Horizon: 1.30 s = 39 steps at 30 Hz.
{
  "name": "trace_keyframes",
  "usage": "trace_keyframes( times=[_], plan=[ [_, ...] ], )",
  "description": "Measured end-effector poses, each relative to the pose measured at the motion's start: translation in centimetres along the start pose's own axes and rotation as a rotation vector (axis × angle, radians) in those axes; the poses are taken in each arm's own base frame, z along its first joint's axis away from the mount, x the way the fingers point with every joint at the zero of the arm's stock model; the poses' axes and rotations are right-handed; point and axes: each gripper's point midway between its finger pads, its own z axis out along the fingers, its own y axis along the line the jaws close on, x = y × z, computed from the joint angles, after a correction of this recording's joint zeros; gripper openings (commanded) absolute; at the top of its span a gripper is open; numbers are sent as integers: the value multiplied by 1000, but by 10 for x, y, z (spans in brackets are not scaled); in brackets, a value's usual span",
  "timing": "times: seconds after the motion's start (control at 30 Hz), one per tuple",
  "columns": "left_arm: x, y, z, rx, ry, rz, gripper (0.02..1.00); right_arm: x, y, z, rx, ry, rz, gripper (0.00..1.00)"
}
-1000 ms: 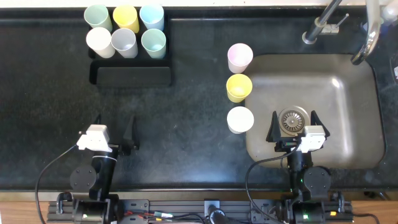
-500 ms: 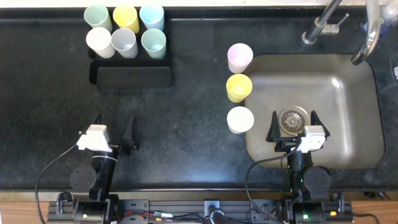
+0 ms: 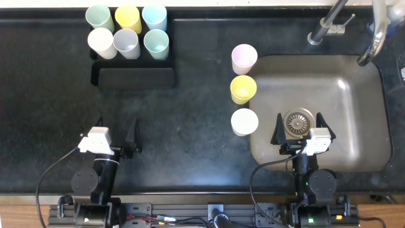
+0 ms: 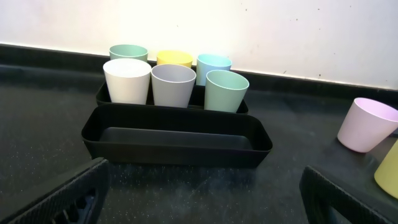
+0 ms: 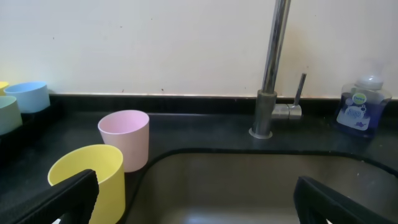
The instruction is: Store Cups
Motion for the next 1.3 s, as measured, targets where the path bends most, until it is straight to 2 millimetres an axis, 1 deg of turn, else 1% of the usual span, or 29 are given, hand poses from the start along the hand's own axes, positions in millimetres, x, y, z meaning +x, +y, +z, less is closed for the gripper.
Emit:
trace_keyframes(
  times=[0.27,0.7,0.77,0.8,0.83,0.87,0.93,1.0,1.07,1.1,1.2,1.23,1.3],
  plan=[
    [0,1,0,-3,0,0,1000,0,0,0,0,0,1,996],
    [-2,11,-1,-67,-3,0,1000,0,0,0,0,0,1,998],
    [-8,11,-2,-75,19,-1,1000,0,0,0,0,0,0,998],
    [-17,9,-3,-75,28,-2,1000,0,0,0,0,-1,1,998],
    [-31,6,-3,-72,33,-2,1000,0,0,0,0,0,0,998],
    [-50,1,-1,-63,32,-1,1000,0,0,0,0,0,1,998],
    [-97,-14,6,-27,15,3,1000,0,0,0,0,0,0,998],
    [-143,-33,18,18,5,6,1000,0,0,0,0,0,1,996],
    [-178,-53,36,62,36,10,1000,0,0,0,0,-1,0,998],
    [-191,-66,49,84,77,14,1000,0,0,0,0,0,0,998],
    [-206,-102,90,127,232,27,1000,0,0,0,0,0,0,998],
    [-207,-115,104,133,282,29,1000,0,0,0,1,0,0,996],
    [-199,-139,132,125,398,42,1000,0,0,0,1,0,1,998]
  ],
)
